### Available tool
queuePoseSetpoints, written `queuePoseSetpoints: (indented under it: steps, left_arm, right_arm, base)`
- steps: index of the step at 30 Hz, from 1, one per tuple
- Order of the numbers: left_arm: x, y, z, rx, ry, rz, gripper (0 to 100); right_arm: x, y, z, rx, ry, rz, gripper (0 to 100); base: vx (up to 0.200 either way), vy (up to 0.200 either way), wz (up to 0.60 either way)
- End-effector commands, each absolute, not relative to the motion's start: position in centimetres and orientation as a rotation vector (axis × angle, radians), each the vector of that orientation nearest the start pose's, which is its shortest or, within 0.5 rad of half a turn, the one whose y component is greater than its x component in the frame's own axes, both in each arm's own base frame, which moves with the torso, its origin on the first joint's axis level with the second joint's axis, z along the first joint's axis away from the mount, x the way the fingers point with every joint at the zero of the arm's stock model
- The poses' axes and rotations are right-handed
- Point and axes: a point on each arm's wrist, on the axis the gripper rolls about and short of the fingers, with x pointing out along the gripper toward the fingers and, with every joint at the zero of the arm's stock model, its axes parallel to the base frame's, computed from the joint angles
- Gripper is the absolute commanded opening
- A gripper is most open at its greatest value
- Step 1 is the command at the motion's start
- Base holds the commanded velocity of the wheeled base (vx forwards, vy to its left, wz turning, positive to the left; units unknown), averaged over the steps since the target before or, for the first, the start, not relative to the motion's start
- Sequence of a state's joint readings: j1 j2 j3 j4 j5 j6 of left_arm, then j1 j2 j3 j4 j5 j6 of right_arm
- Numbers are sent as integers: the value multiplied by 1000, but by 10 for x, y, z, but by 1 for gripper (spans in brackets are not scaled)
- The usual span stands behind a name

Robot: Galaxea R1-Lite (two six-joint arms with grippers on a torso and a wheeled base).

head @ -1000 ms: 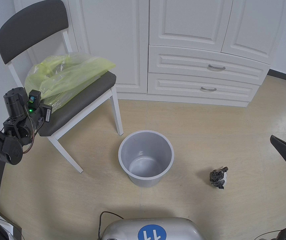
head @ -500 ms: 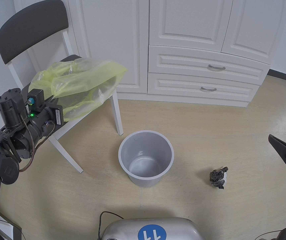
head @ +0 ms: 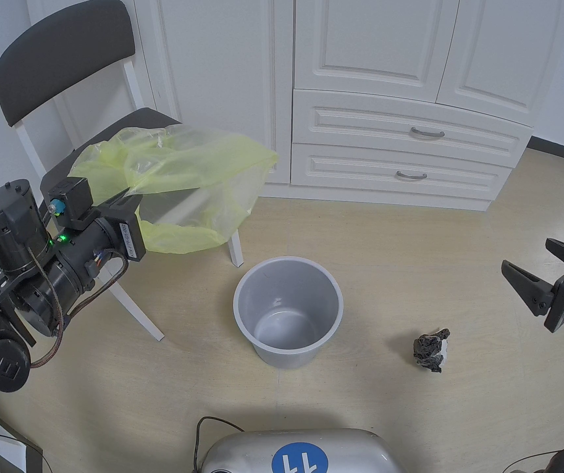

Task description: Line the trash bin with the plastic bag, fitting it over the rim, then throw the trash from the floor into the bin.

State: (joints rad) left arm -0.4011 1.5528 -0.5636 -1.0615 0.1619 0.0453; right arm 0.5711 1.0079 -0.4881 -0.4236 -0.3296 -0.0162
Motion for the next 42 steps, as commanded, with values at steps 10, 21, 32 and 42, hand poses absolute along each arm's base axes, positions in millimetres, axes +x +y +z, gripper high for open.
queuePoseSetpoints:
  steps: [10, 21, 32, 42]
  left_arm:
    - [208, -107, 216, 2, -130, -331, 0]
    - [193, -126, 243, -98, -242, -427, 0]
    - [188, -133, 265, -199, -318, -406, 0]
    - [167, -135, 280, -250, -381, -436, 0]
  right_arm:
    - [138, 100, 205, -18, 93, 336, 100]
    - [138, 144, 180, 39, 191, 413, 100]
    - [121, 171, 153, 3, 306, 536, 100]
    - [121, 187, 133, 11, 396, 551, 100]
  base:
    - [0, 0, 0]
    - [0, 0, 0]
    - [0, 0, 0]
    - [0, 0, 0]
